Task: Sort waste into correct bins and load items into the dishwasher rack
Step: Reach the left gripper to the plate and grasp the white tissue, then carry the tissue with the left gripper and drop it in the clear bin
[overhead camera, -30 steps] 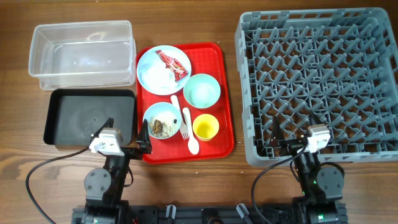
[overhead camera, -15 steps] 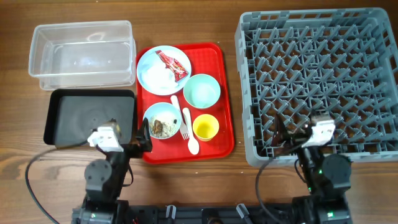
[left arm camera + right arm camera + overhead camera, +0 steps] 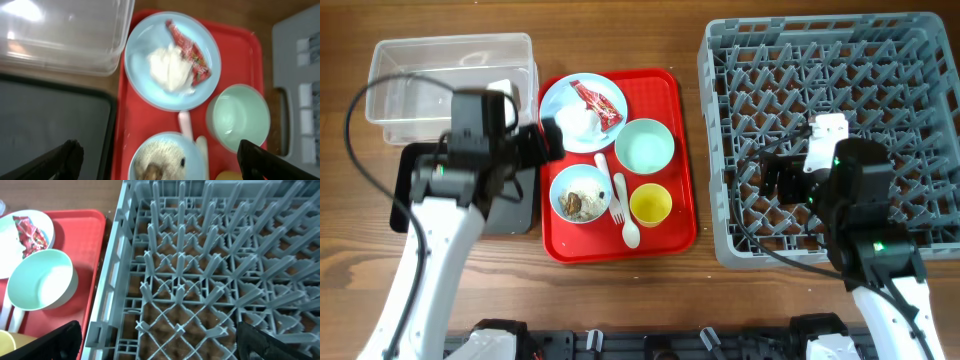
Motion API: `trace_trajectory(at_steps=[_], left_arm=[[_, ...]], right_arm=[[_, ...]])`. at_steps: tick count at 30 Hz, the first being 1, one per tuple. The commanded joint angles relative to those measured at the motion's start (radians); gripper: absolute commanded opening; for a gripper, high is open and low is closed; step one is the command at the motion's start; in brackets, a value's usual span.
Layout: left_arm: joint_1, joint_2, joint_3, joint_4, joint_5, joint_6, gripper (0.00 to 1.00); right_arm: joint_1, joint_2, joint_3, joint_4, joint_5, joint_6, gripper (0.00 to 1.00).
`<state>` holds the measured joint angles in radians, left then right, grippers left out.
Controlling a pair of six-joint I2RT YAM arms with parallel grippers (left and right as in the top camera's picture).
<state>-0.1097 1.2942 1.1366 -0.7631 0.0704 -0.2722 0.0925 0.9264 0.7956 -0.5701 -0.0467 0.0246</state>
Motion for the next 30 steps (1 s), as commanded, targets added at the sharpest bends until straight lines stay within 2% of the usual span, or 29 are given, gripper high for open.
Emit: trace_trajectory(at_steps=[1,6,12,14,17,18,19,20,22,27,30], left_arm=[[0.003,0.076,0.062,0.061,0.084,-0.006,1.00],[-0.023,0.209,0.062,0.263,0.097,-0.006,0.95],[-0.079,0.448,0.062,0.307,0.013,-0.006,0.80],[-0.090,0.518,0.062,0.323,-0.040,-0.006,0.78],[-0.091,0.594,0.062,0.366,-0.046,-0.027,0.75],[-0.091,0.605,0.062,0.377,-0.045,-0.029,0.70],[-0.091,0.613,0.062,0.388,-0.046,-0.028,0.56],[-0.091,0.613,0.062,0.407,-0.046,-0.028,0.34],[-0.091,0.605,0.063,0.432,-0.046,-0.028,0.04],[-0.089,0.533,0.063,0.438,-0.057,-0.028,0.04],[-0.068,0.422,0.079,0.442,-0.194,-0.029,0.04]], right_arm=[[-0.005,0.012,0.025,0.005,-0.037,0.005,1.00],[-0.005,0.012,0.025,0.008,-0.037,0.005,1.00],[-0.005,0.012,0.025,0.008,-0.037,0.005,1.00],[-0.005,0.012,0.025,0.008,-0.037,0.005,1.00],[-0.005,0.012,0.025,0.008,-0.037,0.005,1.00],[-0.005,0.012,0.025,0.008,-0.037,0.005,1.00],[-0.005,0.012,0.025,0.008,-0.037,0.005,1.00],[-0.005,0.012,0.025,0.008,-0.037,0.005,1.00],[-0.005,0.012,0.025,0.008,-0.037,0.005,1.00],[-0.005,0.012,0.025,0.008,-0.037,0.004,1.00],[-0.005,0.012,0.025,0.008,-0.037,0.005,1.00]])
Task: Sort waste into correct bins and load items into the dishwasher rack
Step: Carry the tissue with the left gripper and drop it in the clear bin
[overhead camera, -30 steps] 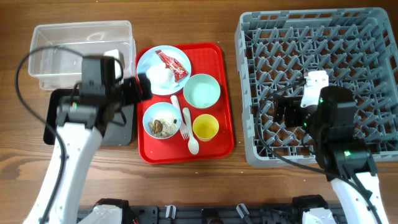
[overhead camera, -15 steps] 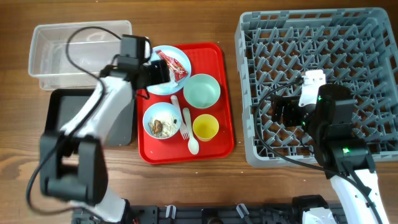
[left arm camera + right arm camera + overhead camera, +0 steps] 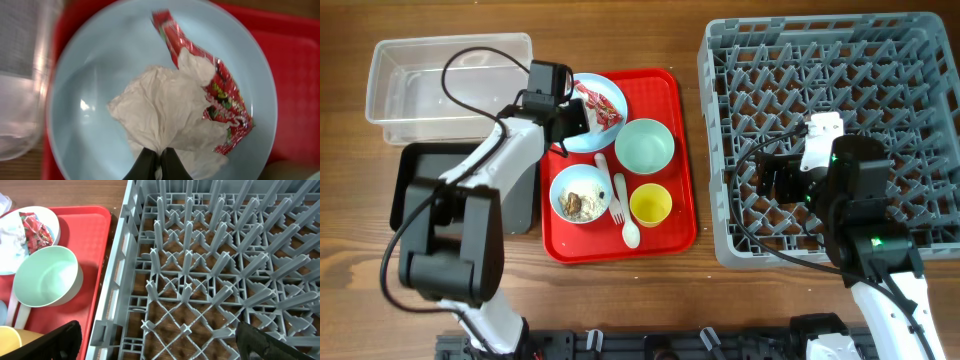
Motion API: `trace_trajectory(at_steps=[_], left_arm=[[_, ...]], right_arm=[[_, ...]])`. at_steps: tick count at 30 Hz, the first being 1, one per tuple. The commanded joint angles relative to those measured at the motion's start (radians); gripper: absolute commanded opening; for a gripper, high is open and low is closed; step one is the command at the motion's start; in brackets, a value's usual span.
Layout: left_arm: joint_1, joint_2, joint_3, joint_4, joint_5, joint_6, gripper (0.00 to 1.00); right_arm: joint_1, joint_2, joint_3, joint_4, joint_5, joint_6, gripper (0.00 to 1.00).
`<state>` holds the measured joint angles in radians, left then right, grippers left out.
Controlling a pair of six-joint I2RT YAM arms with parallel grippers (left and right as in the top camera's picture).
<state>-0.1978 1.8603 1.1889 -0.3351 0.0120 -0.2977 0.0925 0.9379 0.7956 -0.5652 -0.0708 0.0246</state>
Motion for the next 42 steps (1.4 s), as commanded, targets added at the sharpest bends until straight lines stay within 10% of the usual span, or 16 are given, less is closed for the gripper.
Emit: trace_trajectory(at_steps=[1,7,12,17,38,42], left_arm=[[0.035,-0.179,0.030,0.024,-0.164,-0.003,0.04],[0.174,-0.249,0.031,0.116,-0.175,-0.007,0.08],[0.222,-0.198,0.029,0.113,-0.167,-0.011,0.68],[0.132,-0.195,0.029,0.101,0.016,-0.113,0.66],[-0.093,0.192,0.029,0.261,-0.058,-0.340,0.66],[-0.095,0.203,0.029,0.292,-0.055,-0.340,0.39]], right_arm=[[-0.005,0.001,0.025,0.003,-0.013,0.004,1.00],[-0.005,0.001,0.025,0.003,-0.013,0.005,1.00],[-0.005,0.001,0.025,0.003,-0.013,0.004,1.00],[-0.005,0.001,0.025,0.003,-0.013,0.004,1.00],[-0.005,0.001,0.025,0.003,-0.013,0.005,1.00],[-0.005,0.001,0.025,0.003,-0.013,0.005,1.00]])
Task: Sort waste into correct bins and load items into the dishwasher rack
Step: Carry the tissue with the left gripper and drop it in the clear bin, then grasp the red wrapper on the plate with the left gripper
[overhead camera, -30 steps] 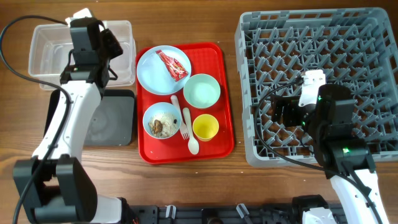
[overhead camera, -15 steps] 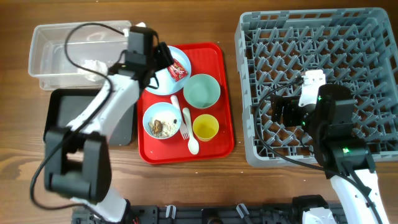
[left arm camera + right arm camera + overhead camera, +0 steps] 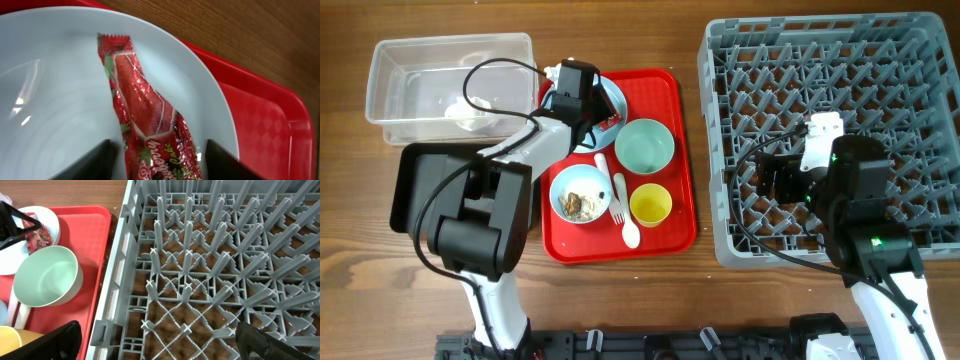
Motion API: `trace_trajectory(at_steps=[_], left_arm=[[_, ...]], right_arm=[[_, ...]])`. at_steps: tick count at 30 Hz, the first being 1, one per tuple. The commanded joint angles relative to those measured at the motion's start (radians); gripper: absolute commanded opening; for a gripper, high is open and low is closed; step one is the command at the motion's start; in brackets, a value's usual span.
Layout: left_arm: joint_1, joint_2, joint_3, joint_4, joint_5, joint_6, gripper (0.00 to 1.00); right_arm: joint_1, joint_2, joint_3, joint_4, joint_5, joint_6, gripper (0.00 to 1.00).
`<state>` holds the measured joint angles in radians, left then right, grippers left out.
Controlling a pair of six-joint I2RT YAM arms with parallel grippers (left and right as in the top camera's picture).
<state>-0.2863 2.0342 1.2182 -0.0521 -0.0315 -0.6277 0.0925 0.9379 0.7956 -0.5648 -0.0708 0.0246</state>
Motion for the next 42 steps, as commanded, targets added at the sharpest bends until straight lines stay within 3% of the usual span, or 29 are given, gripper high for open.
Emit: trace_trajectory(at_steps=[1,5,11,16,21,26,29,30,31,34,39,42], left_arm=[[-0.009,0.030,-0.001,0.010,-0.011,-0.010,0.27],[-0.015,0.030,-0.001,0.010,-0.015,-0.010,0.04],[-0.002,-0.016,0.000,-0.012,-0.015,-0.005,0.04],[0.056,-0.172,0.000,-0.097,-0.024,-0.005,0.04],[0.187,-0.346,-0.001,-0.186,-0.048,-0.005,0.04],[0.307,-0.414,0.000,-0.197,-0.047,-0.005,0.04],[0.350,-0.415,-0.001,-0.193,0.097,-0.004,0.04],[0.346,-0.413,-0.001,-0.201,0.153,0.009,0.06],[0.321,-0.410,-0.001,-0.228,0.188,0.029,0.26],[0.243,-0.399,-0.001,-0.287,0.157,0.078,0.43],[0.093,-0.330,-0.003,-0.379,-0.043,0.077,0.49],[0.035,-0.247,-0.003,-0.383,-0.091,0.070,0.54]], right_arm=[[-0.005,0.001,0.025,0.003,-0.013,0.005,1.00],[-0.005,0.001,0.025,0.002,-0.013,0.005,1.00],[-0.005,0.001,0.025,0.002,-0.013,0.005,1.00],[-0.005,0.001,0.025,0.002,-0.013,0.005,1.00],[-0.005,0.001,0.025,0.002,-0.013,0.005,1.00],[-0.005,0.001,0.025,0.002,-0.013,0.005,1.00],[-0.005,0.001,0.025,0.002,-0.013,0.005,1.00],[-0.005,0.001,0.025,0.003,-0.013,0.005,1.00],[-0.005,0.001,0.025,0.003,-0.013,0.005,1.00],[-0.005,0.001,0.025,0.002,-0.013,0.005,1.00],[-0.005,0.001,0.025,0.002,-0.013,0.005,1.00],[-0.005,0.001,0.025,0.002,-0.013,0.005,1.00]])
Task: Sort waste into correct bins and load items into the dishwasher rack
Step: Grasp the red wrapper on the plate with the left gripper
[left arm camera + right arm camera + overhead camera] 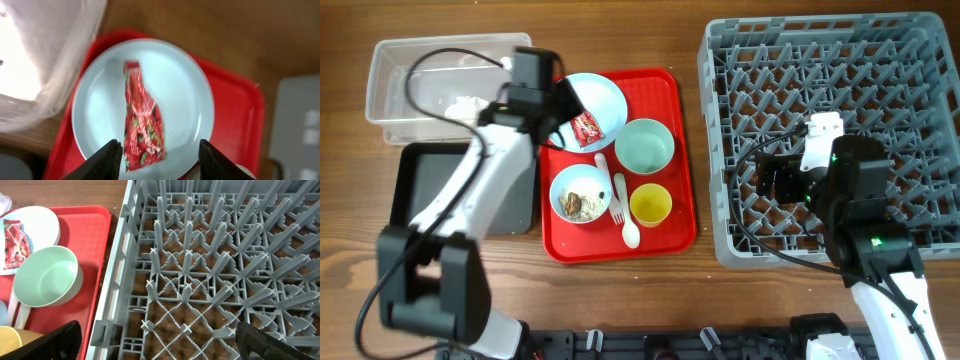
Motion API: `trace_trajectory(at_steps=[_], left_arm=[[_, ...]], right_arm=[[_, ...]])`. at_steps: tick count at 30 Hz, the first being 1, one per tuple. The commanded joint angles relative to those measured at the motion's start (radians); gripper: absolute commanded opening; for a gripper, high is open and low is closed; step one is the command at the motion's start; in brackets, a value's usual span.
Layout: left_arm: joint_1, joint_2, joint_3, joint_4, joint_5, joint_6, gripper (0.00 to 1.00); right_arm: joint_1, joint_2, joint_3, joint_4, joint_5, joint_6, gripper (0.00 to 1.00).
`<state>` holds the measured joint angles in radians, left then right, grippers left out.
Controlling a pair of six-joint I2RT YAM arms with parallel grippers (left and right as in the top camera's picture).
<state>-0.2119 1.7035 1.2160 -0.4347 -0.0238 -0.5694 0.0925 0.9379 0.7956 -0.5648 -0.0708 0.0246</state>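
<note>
A red snack wrapper lies on the light blue plate at the back of the red tray. My left gripper hovers open above the plate, one finger on either side of the wrapper and clear of it. From overhead the wrapper sits at the plate's near edge, beside the left gripper. A crumpled white napkin lies in the clear bin. My right gripper is open and empty over the grey dishwasher rack.
On the tray are a green bowl, a bowl with food scraps, a yellow cup and a white fork and spoon. A black bin lies near the clear bin. The rack fills the right side.
My left gripper was low and close over the wrapper; now it is higher and further left, still open. The wrapper has shifted toward the plate's near left edge. The right arm is unchanged.
My left gripper was open beside the tray, with napkin and wrapper on the plate. Then it was shut on the napkin. Later the napkin lay in the clear bin and the gripper stood open over the wrapper. Now it is raised above the shifted wrapper.
</note>
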Motion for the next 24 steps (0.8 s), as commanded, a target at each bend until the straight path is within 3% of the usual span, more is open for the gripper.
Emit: trace_trajectory(at_steps=[1,8,11,15,17,20,21,24], left_arm=[[-0.051,0.115,0.000,0.007,-0.119,0.011,0.55],[-0.074,0.293,0.000,0.156,-0.172,0.012,0.64],[-0.074,0.315,0.000,0.187,-0.172,0.012,0.62],[-0.081,0.346,0.000,0.184,-0.169,0.012,0.50],[-0.092,0.350,0.000,0.187,-0.169,0.012,0.29],[-0.100,0.350,0.000,0.198,-0.169,0.012,0.08],[-0.100,0.350,0.000,0.197,-0.169,0.012,0.04],[-0.096,0.332,0.002,0.196,-0.172,0.016,0.04]], right_arm=[[-0.005,0.001,0.025,0.002,-0.014,0.005,1.00],[-0.005,0.001,0.025,0.002,-0.025,0.005,1.00],[-0.005,0.001,0.025,0.002,-0.025,0.005,1.00],[-0.005,0.001,0.025,0.003,-0.025,0.005,1.00],[-0.005,0.001,0.025,0.003,-0.025,0.005,1.00],[-0.005,0.001,0.025,0.003,-0.024,0.005,1.00],[-0.005,0.001,0.025,0.003,-0.025,0.005,1.00],[-0.005,0.001,0.025,0.002,-0.024,0.005,1.00]])
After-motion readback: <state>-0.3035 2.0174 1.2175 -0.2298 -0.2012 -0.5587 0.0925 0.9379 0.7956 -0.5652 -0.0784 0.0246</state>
